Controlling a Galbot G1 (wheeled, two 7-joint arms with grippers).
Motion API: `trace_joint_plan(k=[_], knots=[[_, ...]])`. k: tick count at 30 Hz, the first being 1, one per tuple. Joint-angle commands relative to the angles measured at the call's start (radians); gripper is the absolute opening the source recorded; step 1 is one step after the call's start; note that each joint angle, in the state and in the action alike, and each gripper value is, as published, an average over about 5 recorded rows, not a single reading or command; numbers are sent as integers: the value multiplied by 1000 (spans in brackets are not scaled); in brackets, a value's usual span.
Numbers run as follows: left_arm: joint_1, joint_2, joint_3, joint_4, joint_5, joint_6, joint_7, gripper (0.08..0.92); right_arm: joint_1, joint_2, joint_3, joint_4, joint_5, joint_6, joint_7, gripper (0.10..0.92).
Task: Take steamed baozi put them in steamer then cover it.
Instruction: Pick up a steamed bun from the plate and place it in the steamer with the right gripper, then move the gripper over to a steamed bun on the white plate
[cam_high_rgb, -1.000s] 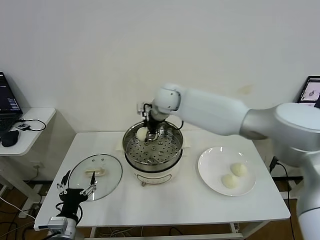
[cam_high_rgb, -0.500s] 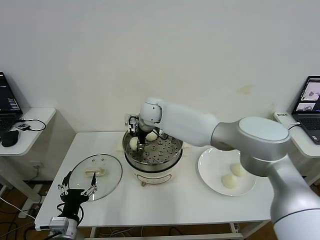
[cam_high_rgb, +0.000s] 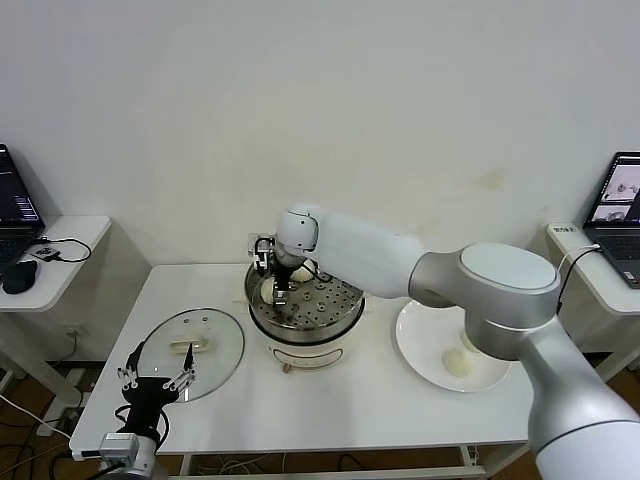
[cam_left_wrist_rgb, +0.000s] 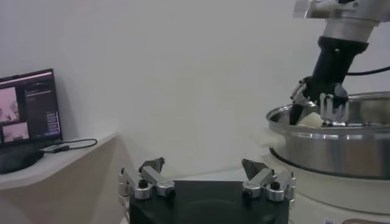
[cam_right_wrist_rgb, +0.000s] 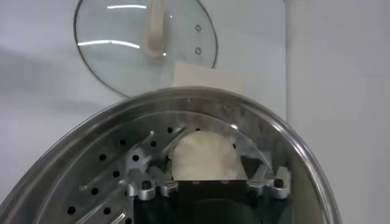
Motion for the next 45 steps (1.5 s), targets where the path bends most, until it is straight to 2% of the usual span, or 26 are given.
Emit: trace_joint_plan(k=[1, 10, 15, 22, 33, 38, 45], knots=[[1, 4, -2, -5, -3, 2, 1, 823, 174, -183, -19, 174, 3, 70, -143, 823], [-5, 11, 5, -11, -10, 13, 4, 823, 363, -581, -107, 497, 19, 103, -217, 823], [-2, 17, 13, -13, -9, 14, 4, 823, 335, -805, -142, 622, -116, 152, -260, 823], [1, 19, 14, -6, -1, 16, 7, 823, 180, -1033, -93, 693, -265, 198, -253, 823], [16, 8, 12, -4, 23, 19, 7, 823, -281, -1128, 237, 667, -457, 241, -220, 823], [23, 3, 11, 0, 31, 19, 8, 823, -443, -1115, 338, 627, -493, 240, -212, 823], [26, -2, 7, 7, 33, 17, 8, 823, -512, -1039, 388, 554, -509, 228, -190, 823]])
